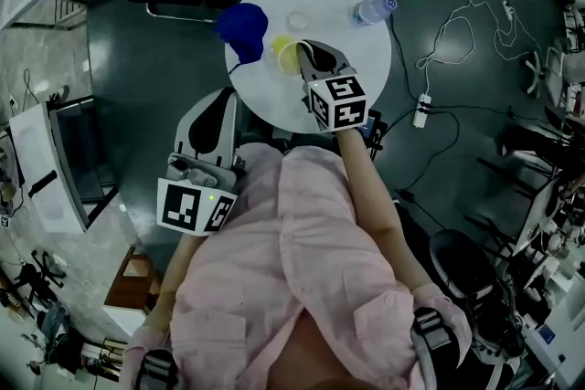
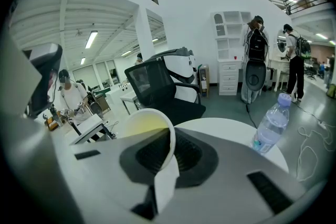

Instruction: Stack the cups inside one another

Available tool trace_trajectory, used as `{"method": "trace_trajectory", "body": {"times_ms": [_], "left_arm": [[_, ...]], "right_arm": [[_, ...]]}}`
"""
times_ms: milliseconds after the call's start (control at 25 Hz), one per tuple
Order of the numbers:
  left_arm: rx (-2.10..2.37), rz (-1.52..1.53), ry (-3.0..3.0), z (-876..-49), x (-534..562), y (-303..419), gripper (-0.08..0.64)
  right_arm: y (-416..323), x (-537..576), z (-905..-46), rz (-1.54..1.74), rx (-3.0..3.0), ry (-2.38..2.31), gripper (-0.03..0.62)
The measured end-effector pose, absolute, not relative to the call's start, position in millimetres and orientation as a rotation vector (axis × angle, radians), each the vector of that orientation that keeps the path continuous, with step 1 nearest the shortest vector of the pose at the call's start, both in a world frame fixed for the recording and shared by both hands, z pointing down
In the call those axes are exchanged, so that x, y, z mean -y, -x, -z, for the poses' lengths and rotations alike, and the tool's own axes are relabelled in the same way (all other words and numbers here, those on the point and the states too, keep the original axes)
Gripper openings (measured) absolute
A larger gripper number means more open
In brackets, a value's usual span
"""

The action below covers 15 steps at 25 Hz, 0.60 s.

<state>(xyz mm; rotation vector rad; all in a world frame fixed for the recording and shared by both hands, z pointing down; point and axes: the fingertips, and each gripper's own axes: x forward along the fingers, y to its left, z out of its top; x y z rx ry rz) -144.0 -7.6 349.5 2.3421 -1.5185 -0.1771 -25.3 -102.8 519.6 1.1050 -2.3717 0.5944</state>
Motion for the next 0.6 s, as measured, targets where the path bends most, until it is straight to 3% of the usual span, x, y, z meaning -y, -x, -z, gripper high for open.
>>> {"method": "trace_trajectory", "body": {"times_ms": [600], "left_arm": [[1.528,0.196,-2.337,-349.2,5.4,144.5,0.018]], "right_arm": [[35.7,102.8,-555.5,-0.631,2.31,-1.031,0.034]]}}
